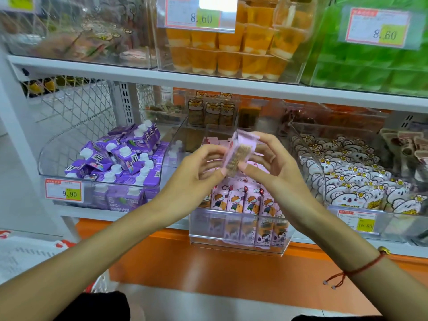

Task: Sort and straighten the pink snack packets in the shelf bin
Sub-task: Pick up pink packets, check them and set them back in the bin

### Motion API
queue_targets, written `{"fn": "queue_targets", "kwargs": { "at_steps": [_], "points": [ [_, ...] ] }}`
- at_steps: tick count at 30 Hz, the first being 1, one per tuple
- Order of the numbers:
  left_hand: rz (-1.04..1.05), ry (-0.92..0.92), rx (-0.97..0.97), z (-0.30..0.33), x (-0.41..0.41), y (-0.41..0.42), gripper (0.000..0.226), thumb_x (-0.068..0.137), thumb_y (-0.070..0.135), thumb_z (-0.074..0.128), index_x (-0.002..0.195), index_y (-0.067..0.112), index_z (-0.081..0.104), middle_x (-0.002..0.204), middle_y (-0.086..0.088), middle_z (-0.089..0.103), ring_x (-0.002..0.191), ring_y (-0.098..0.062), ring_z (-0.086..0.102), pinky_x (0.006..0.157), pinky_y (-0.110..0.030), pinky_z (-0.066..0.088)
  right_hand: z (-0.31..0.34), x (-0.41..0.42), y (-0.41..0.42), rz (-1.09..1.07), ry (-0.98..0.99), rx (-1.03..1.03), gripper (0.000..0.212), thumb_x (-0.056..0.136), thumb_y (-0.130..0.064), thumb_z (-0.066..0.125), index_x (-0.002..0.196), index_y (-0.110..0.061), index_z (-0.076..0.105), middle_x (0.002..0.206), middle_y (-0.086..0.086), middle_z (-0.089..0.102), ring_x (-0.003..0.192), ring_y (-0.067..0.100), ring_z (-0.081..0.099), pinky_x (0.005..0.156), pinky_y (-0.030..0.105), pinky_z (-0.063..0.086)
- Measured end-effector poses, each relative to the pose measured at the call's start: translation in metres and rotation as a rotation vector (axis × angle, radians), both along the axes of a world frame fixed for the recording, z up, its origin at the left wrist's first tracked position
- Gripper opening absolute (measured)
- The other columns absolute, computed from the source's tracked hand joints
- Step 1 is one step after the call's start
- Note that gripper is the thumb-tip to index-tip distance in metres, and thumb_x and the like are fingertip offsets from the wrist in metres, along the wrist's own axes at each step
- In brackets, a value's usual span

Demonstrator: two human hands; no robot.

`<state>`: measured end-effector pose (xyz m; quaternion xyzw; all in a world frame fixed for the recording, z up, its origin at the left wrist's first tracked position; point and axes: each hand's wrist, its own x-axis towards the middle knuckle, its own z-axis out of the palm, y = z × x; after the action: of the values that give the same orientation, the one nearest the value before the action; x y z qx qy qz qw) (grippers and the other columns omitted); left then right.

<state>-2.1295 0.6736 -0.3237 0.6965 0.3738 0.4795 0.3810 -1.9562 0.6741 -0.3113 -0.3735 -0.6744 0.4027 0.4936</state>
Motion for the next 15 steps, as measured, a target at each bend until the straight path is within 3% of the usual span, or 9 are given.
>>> {"fn": "queue_targets", "kwargs": {
  "at_steps": [4, 7, 10, 15],
  "points": [
    [-0.020, 0.014, 0.076, -0.0030, -0.0046, 0.0025, 0.038, 0.091, -0.008, 0.055, 0.115, 0.022, 0.055, 0.122, 0.008, 0.062, 0.121, -0.003, 0.054, 0.106, -0.020, 0.038, 0.0016, -0.0018, -0.0048, 0.019, -0.037, 0.138, 0.039, 0.078, -0.004, 0.075, 0.110, -0.022, 0.063, 0.111, -0.003, 0.065, 0.106, 0.012, 0.060, 0.095, 0.026, 0.049],
    [-0.043, -0.022, 0.026, -0.0033, -0.0056, 0.0032, 0.032, 0.091, -0.004, 0.056, 0.107, 0.023, 0.061, 0.111, 0.015, 0.068, 0.112, -0.002, 0.061, 0.097, -0.018, 0.046, 0.0037, -0.0062, -0.0075, -0.041, -0.094, 0.242, 0.044, 0.075, -0.010, 0.079, 0.109, -0.034, 0.064, 0.105, -0.009, 0.065, 0.097, 0.010, 0.060, 0.093, 0.020, 0.047],
    [-0.050, -0.050, -0.009, -0.0029, -0.0047, 0.0031, 0.026, 0.090, 0.001, 0.058, 0.103, 0.023, 0.063, 0.105, 0.014, 0.069, 0.104, 0.000, 0.064, 0.088, -0.014, 0.048, 0.0047, -0.0090, -0.0089, -0.070, -0.113, 0.300, 0.044, 0.075, -0.014, 0.080, 0.110, -0.037, 0.064, 0.098, -0.015, 0.062, 0.092, 0.010, 0.058, 0.090, 0.023, 0.048],
    [-0.079, -0.045, -0.034, -0.0012, -0.0046, 0.0020, 0.024, 0.091, 0.002, 0.056, 0.106, 0.019, 0.061, 0.108, 0.008, 0.069, 0.107, -0.006, 0.064, 0.096, -0.022, 0.048, 0.0039, -0.0077, -0.0079, -0.071, -0.108, 0.309, 0.043, 0.078, -0.014, 0.077, 0.113, -0.035, 0.063, 0.102, -0.013, 0.065, 0.095, 0.009, 0.060, 0.089, 0.025, 0.049]
  ]
}}
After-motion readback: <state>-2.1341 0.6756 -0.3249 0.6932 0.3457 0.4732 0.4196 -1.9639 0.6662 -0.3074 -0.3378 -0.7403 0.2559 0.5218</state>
